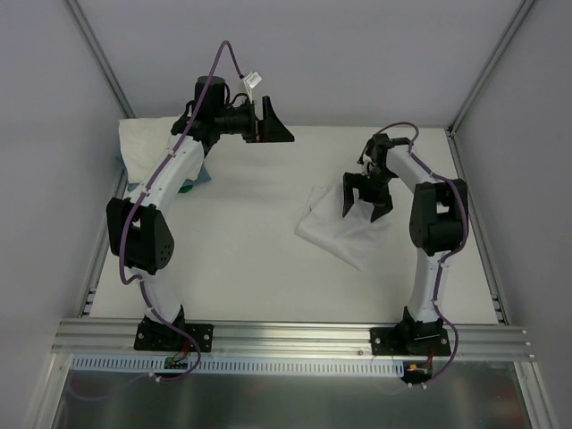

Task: Fold and stack the t-shirts
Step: Smooth out wrinkles on the folded tshirt

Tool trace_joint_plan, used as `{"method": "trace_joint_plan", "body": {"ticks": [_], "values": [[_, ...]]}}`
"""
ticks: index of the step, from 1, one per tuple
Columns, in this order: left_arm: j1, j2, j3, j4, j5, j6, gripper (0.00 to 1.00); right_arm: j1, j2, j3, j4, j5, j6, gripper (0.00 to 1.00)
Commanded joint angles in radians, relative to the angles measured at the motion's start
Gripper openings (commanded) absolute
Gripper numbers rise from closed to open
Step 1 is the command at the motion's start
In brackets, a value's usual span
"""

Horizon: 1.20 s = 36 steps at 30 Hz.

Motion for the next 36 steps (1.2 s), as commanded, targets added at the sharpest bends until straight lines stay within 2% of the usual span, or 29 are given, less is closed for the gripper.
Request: {"method": "trace_joint_plan", "body": {"ticks": [1,7,11,15,22,30,33,36], "values": [[0.012,-0.023,-0.006,0.056,0.040,-0.016,0.98,0.000,-0.041,0.078,0.001,0.013,-0.017,0.99],[0.027,-0.030,-0.016,0.069,0.052,-0.035,0.99,0.001,0.062,0.267,-0.056,0.007,-0.016,0.99],[0.035,-0.043,-0.029,0.071,0.054,-0.035,0.99,0.006,-0.005,0.263,-0.070,0.037,-0.011,0.99],[0.035,-0.046,-0.049,0.091,0.059,-0.053,0.99,-0.003,-0.175,0.076,-0.047,0.096,-0.008,1.00],[0.036,-0.038,-0.047,0.097,0.059,-0.062,0.99,-0.051,-0.341,-0.236,0.047,0.090,0.035,0.99],[0.035,-0.044,-0.046,0.071,0.048,-0.050,0.99,-0.059,-0.367,-0.365,0.114,0.094,0.050,1.00],[0.035,-0.055,-0.046,0.057,0.042,-0.041,0.99,-0.060,-0.325,-0.368,0.122,0.134,0.058,0.99],[0.035,-0.069,-0.046,0.030,0.034,-0.024,0.99,-0.065,-0.303,-0.347,0.116,0.246,0.087,0.99]]}}
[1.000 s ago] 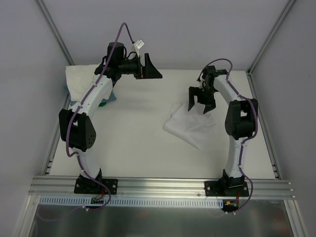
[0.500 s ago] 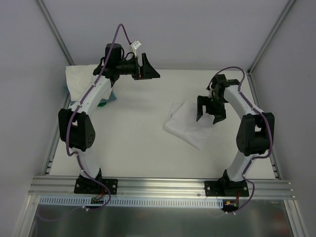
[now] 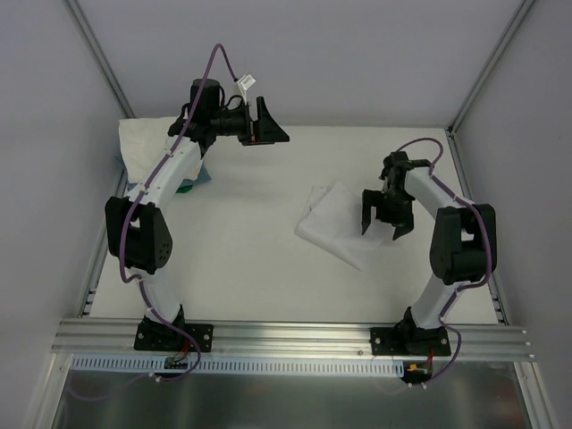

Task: Fold and stack the t-shirts
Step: Smooth out wrinkles on the folded tshirt

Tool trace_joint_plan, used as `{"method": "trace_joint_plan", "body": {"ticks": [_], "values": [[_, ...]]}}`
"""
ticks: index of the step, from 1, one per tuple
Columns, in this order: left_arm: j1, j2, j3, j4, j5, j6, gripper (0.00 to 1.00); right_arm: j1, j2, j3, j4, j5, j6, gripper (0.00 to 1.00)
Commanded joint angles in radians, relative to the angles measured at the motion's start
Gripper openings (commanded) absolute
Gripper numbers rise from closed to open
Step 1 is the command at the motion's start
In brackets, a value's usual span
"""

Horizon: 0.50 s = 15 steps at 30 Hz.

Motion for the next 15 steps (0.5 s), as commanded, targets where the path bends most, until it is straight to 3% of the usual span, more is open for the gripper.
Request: {"method": "trace_joint_plan", "body": {"ticks": [1,6,15], "values": [[0.003,-0.069,-0.001,-0.028,0.005,0.035,0.99,-0.016,0.022,0.029,0.010,0.168,0.041,0.99],[0.003,-0.088,-0.010,-0.060,-0.008,0.062,0.99,-0.030,0.039,0.075,-0.018,0.318,0.082,1.00],[0.003,-0.080,-0.004,-0.050,-0.004,0.055,0.99,-0.036,0.090,0.100,0.005,0.334,0.096,1.00]]}}
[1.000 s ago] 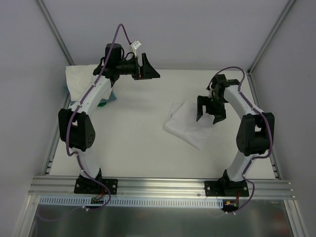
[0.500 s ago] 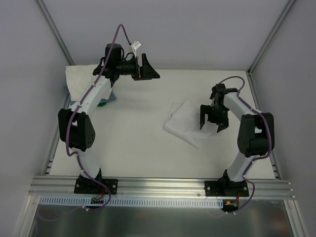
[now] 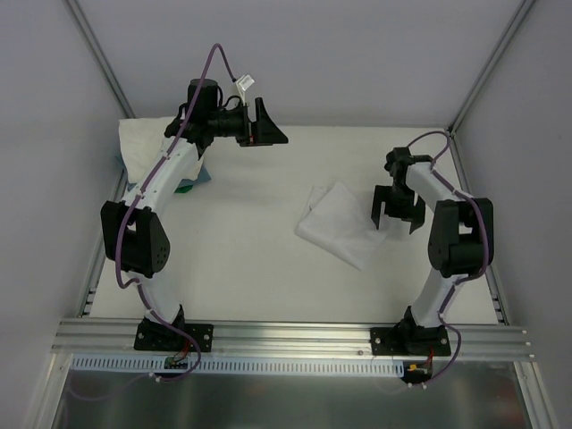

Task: Fold and stack the t-shirts
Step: Smooth out wrinkles on the folded tshirt

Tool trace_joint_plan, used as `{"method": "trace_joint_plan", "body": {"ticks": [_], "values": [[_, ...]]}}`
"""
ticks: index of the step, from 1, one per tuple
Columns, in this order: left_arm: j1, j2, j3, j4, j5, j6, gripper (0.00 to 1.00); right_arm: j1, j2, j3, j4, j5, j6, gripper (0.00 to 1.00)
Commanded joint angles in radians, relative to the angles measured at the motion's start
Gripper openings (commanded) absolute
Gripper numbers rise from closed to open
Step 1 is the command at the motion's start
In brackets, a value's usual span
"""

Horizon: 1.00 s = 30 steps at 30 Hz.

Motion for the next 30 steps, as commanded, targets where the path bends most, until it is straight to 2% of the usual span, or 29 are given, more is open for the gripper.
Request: {"method": "trace_joint_plan", "body": {"ticks": [1,14,23,30], "values": [[0.003,-0.043,0.004,0.001,0.003,0.028,0.99,-0.004,0.034,0.046,-0.002,0.050,0.025,1.00],[0.006,-0.043,-0.001,-0.002,0.009,0.027,0.99,0.027,0.126,0.086,0.023,0.117,0.027,1.00],[0.004,-0.049,-0.008,-0.013,0.010,0.027,0.99,0.076,0.240,0.238,0.012,0.183,-0.007,1.00],[0.006,-0.055,-0.016,-0.034,0.009,0.035,0.99,0.085,0.318,0.383,-0.014,0.169,-0.013,0.99]]}}
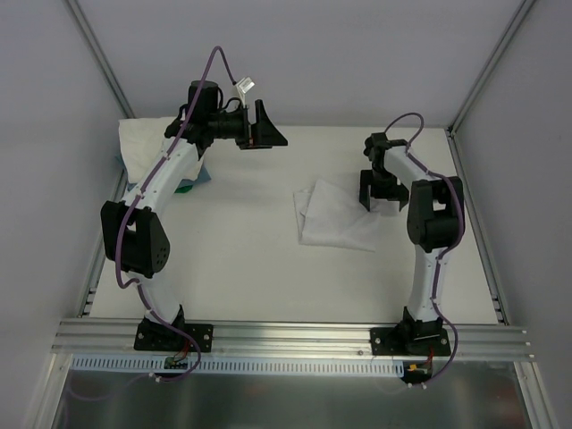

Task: Fold and stack the t-shirts
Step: Smooth out wrinkles on the folded tshirt

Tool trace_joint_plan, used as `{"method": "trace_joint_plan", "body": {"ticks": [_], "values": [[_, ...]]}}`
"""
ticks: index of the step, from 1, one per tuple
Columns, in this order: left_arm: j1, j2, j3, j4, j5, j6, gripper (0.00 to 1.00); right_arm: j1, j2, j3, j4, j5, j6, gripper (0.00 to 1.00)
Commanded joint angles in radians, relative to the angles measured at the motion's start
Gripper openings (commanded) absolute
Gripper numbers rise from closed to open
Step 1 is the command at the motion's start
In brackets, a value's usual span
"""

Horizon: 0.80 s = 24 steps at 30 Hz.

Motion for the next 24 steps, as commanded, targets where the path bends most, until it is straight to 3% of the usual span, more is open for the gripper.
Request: {"method": "trace_joint_plan", "body": {"ticks": [1,10,15,24], "values": [[0.004,-0.055,-0.013,-0.009,0.010,0.033,0.99,0.007,0.019,0.082,-0.028,0.015,-0.004,1.00],[-0.002,0.014,-0.095,0.005,0.036,0.030,0.99,0.004,-0.183,0.005,-0.040,-0.066,0.024,1.00],[-0.034,0.083,-0.200,0.144,-0.005,-0.012,0.99,-0.001,-0.295,-0.053,-0.048,-0.152,0.038,0.99],[-0.188,0.390,-0.059,0.394,0.028,-0.167,0.93,0.001,-0.378,-0.110,-0.078,-0.245,0.024,0.99]]}}
